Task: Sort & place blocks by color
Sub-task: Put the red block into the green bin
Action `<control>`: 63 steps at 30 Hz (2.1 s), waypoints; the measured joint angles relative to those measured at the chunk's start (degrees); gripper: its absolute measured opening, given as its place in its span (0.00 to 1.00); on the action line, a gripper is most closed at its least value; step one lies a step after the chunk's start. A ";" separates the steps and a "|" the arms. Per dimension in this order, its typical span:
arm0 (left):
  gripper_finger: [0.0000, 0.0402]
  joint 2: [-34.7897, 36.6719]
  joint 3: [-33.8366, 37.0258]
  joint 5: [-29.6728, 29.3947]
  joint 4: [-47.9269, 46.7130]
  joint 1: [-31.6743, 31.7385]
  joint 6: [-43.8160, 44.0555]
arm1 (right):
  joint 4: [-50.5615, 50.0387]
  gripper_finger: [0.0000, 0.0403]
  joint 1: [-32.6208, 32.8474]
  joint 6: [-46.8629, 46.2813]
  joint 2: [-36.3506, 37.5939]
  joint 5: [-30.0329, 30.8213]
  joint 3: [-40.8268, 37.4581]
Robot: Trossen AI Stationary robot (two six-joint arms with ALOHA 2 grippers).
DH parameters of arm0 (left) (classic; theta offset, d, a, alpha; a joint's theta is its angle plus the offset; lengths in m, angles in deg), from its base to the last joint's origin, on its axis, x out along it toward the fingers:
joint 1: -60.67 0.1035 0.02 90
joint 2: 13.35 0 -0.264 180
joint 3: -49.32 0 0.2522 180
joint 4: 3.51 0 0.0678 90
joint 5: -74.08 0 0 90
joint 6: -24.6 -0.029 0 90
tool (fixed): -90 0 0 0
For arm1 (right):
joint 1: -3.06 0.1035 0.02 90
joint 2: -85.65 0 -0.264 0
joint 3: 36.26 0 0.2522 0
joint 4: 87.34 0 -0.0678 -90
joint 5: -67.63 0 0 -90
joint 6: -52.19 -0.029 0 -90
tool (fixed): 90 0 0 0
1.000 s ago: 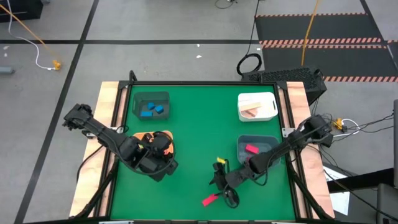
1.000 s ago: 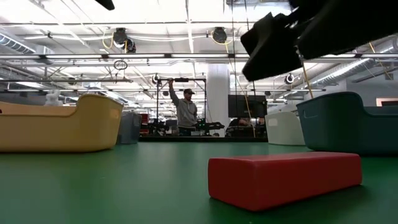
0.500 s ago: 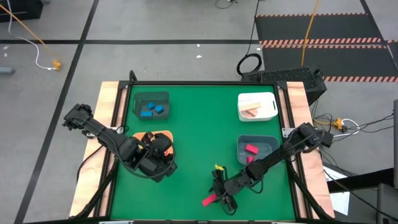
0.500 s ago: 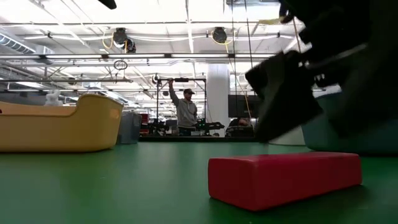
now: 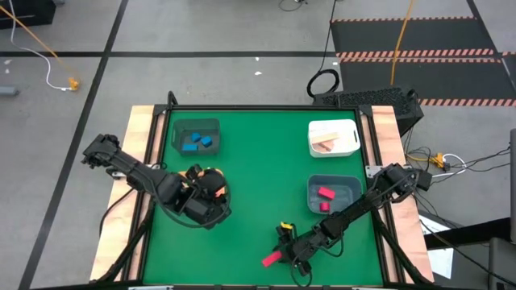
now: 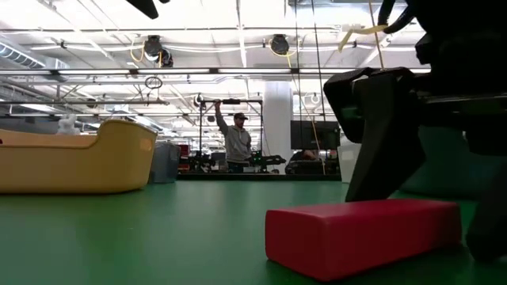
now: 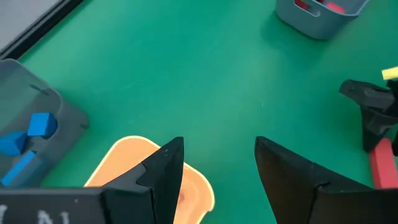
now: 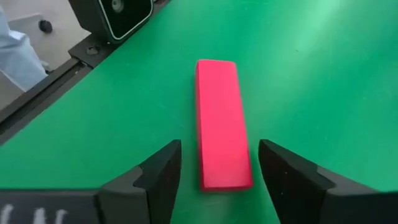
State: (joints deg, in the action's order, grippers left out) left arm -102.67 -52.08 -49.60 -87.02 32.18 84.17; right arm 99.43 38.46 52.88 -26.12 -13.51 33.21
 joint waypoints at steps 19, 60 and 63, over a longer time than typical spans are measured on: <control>0.49 0.00 0.00 0.62 -0.07 -0.04 -0.34 | -1.86 0.21 -0.07 -20.06 5.11 -2.99 -0.17; 0.49 0.00 0.00 -2.77 8.20 -2.36 14.53 | -58.59 0.21 -8.33 -26.64 65.18 1.59 -21.26; 0.49 0.00 0.00 -4.64 10.19 -2.36 13.77 | -55.20 0.21 -8.33 -28.31 67.58 1.58 -24.87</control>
State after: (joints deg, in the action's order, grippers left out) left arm -102.67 -52.08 -54.24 -76.83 29.82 97.93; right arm 44.24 30.13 24.57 41.46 -11.94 8.33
